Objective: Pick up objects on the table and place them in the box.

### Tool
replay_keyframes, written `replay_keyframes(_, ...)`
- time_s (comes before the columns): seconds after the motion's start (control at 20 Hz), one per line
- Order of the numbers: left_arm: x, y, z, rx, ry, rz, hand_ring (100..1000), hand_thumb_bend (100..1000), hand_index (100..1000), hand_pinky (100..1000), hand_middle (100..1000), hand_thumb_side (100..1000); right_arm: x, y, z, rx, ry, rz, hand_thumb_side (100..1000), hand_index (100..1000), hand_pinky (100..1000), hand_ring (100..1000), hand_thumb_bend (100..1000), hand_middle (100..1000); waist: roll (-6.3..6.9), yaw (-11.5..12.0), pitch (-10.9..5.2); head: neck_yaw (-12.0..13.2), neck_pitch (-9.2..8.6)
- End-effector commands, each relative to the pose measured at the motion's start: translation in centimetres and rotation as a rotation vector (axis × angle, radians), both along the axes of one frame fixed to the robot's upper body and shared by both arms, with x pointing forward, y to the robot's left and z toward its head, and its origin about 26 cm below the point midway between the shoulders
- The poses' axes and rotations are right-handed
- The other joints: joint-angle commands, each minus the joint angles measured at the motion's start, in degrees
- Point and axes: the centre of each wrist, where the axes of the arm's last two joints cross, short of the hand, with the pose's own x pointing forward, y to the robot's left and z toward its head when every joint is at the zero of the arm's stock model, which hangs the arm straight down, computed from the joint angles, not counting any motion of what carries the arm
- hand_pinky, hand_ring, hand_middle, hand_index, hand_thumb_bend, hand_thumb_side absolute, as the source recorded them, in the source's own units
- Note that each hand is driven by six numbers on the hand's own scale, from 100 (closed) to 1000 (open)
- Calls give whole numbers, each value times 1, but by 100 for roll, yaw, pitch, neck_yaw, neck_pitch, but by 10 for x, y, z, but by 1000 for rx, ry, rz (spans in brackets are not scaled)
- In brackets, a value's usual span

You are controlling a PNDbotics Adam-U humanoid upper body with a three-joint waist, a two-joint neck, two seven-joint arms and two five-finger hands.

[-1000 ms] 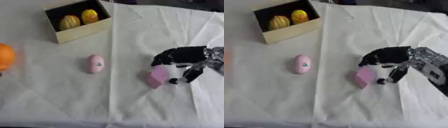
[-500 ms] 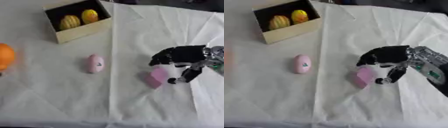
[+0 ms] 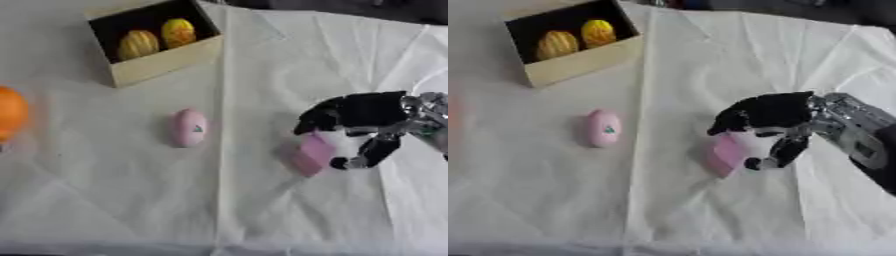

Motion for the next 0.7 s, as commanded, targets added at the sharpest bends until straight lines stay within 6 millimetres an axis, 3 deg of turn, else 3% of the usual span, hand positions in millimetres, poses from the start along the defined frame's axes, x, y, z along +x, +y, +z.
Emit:
replay_keyframes(0.05,-2,0,10,14,-37,-1,792,100,839,809,777,651,0,-2,9,-19,-11,0,248,998,899,943,262,872,-48,9,-60,-22,21)
replay_keyframes(0.35,-2,0,11,9,-40,0,793,100,839,808,777,652,1,-1,6,-26,0,-12,239,995,898,941,253,867,-30,30,-24,-44,21)
replay_keyframes(0.45,-2,0,11,7,-41,-1,793,100,839,808,777,652,1,-1,2,-8,6,-20,207,978,891,932,203,844,-22,36,-14,-48,21)
replay_keyframes(0.55,-2,0,11,5,-40,-1,793,100,838,808,777,652,1,0,0,30,10,-25,127,939,875,912,132,787,-16,37,-9,-50,21)
replay_keyframes(0.7,-2,0,11,6,-38,-1,794,100,838,807,777,652,1,0,0,95,8,-34,133,857,856,879,100,697,-16,33,-12,-56,21)
